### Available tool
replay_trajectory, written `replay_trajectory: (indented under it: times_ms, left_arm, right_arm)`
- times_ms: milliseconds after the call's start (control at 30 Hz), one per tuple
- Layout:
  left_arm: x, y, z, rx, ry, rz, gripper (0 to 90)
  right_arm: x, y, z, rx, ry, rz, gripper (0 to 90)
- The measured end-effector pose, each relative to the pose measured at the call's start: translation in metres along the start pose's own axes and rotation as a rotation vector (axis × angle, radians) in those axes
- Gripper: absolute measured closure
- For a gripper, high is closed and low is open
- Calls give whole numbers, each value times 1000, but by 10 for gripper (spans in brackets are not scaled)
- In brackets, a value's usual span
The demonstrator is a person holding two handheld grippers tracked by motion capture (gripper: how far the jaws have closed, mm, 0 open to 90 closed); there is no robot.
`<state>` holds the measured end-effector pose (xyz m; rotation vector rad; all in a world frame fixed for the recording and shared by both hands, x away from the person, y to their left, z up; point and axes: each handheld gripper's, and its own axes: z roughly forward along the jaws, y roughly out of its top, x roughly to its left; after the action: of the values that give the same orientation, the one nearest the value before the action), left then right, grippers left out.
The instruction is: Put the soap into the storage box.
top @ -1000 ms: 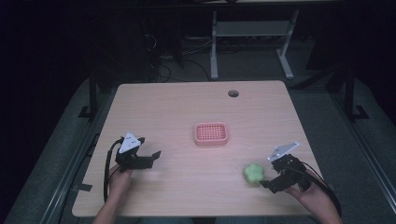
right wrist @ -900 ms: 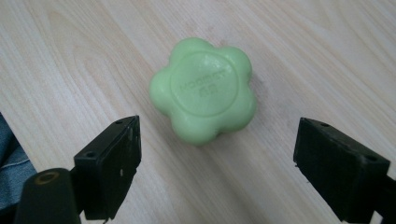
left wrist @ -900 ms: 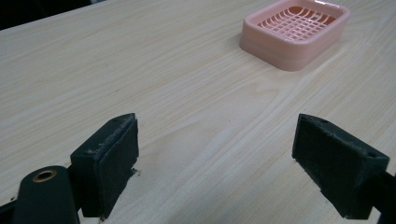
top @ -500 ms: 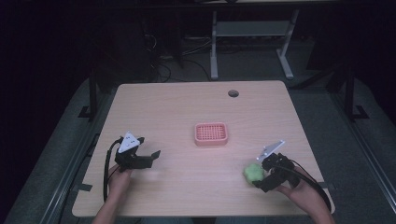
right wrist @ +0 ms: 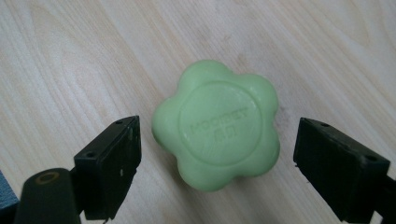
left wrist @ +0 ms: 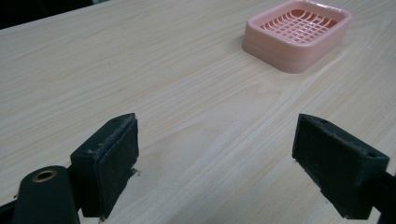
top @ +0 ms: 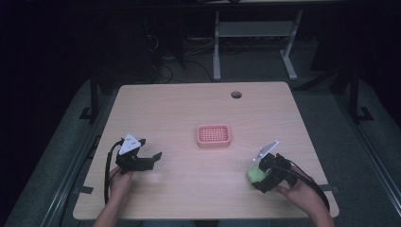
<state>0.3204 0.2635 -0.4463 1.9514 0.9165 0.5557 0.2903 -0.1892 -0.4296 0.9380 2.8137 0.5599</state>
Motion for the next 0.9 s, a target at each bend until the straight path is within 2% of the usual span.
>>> replay_trajectory:
  times_ms: [233,600,900]
  left_arm:
    - [0,0,0,0,-1,4,143]
    - [0,0,0,-1,-1,2,143]
    - [1,0,-1,-3,1,1,143]
  right_arm:
    - [0,6,5,21,-1,-20,146]
    - [0,11,16,70,13,-25,147]
    - [-1,14,20,89,14,-26,151]
